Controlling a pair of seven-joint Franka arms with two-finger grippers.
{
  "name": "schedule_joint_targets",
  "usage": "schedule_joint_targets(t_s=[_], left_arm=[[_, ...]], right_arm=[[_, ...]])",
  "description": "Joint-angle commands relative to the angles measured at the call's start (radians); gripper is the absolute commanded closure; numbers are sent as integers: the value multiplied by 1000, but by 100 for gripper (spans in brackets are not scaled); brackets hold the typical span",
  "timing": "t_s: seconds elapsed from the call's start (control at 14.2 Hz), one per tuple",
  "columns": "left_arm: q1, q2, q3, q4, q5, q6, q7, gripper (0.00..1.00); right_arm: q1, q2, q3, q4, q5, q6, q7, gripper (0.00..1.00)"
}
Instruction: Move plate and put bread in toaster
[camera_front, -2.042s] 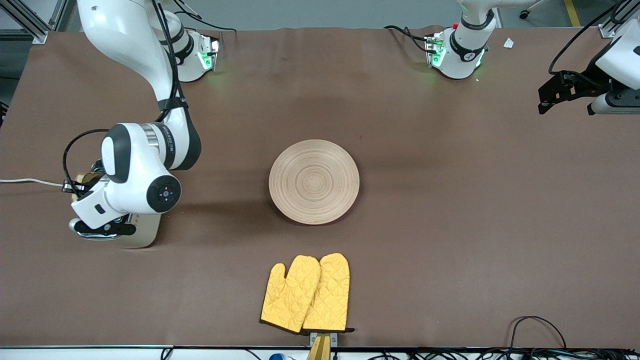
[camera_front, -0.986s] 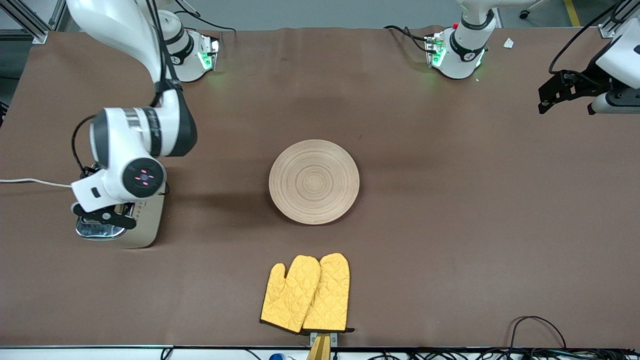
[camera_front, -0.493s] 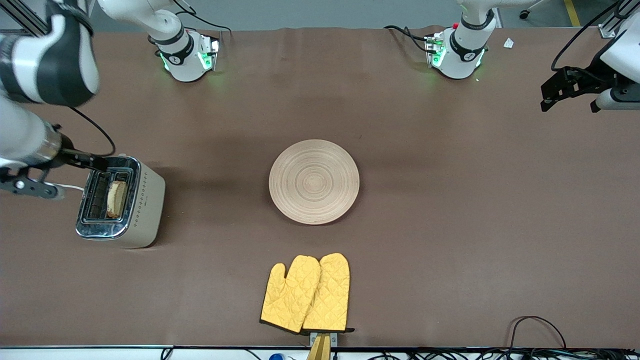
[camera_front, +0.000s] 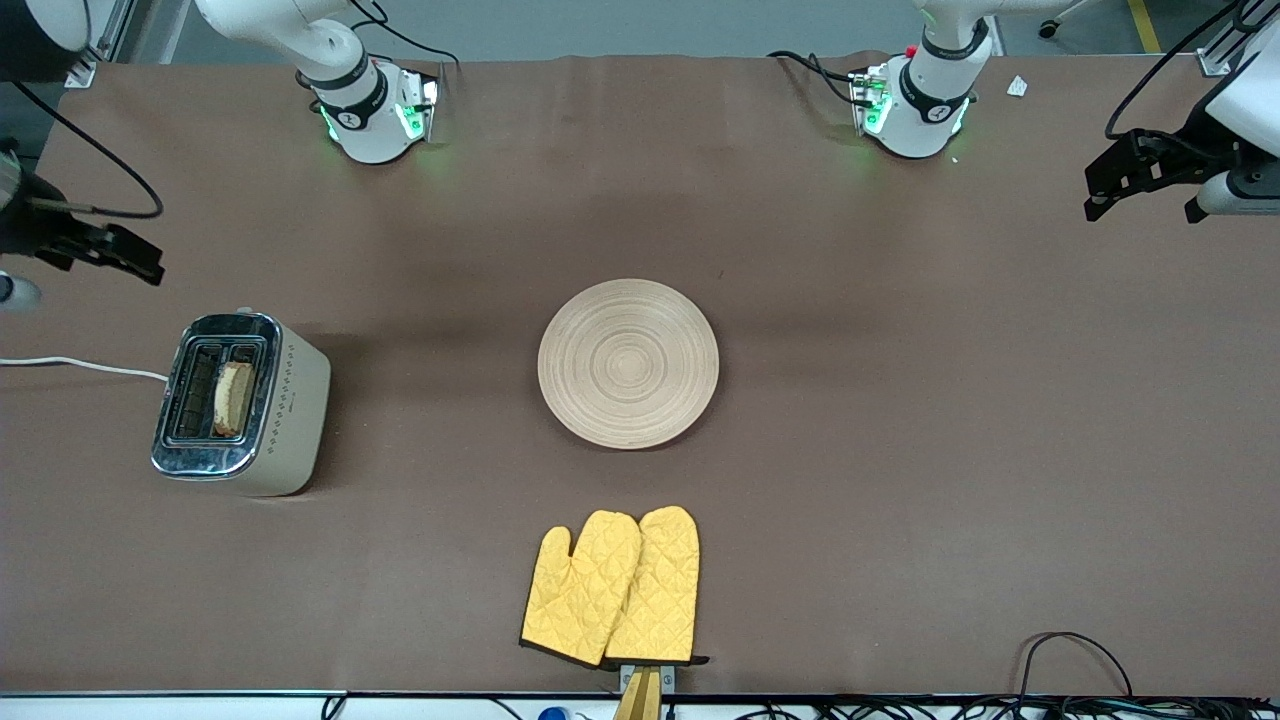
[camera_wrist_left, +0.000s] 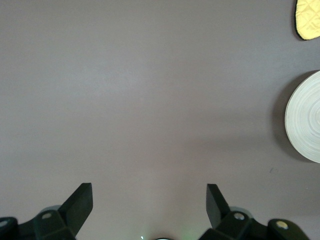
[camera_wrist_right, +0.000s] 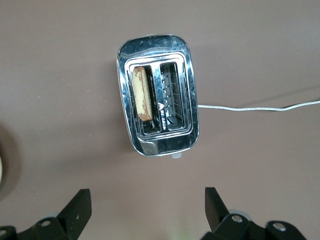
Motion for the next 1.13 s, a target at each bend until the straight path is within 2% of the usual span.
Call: schedule_joint_targets(t_s=[0.0,0.21,0.49,0.63,0.7,0.92,1.06], left_arm=[[1,-7,-6,11,6,-19,12,0],[1,-7,-6,11,6,-19,12,0],[1,-7,-8,11,6,-18,10,0],[1,-7,-6,13,9,-18,12,0],[1,-7,-6,16,10,-18,9,0],[1,5,-6,45,18,-18,6,0],[1,5,-6,45,13,-37,7,0]], right_arm=[[-78,-48,63,-40,17,11,-12,0],[-278,-40,275,2,17,15,-6,0],[-472,-39,453,39,24,8,-13,0],[-543,-39,464,36,165,4,-28,0],[-550,-39,462,31,184,4,-51,0],[-546,-46,462,14,173,22,-64,0],[-541,-49,462,10,133,27,-125,0]])
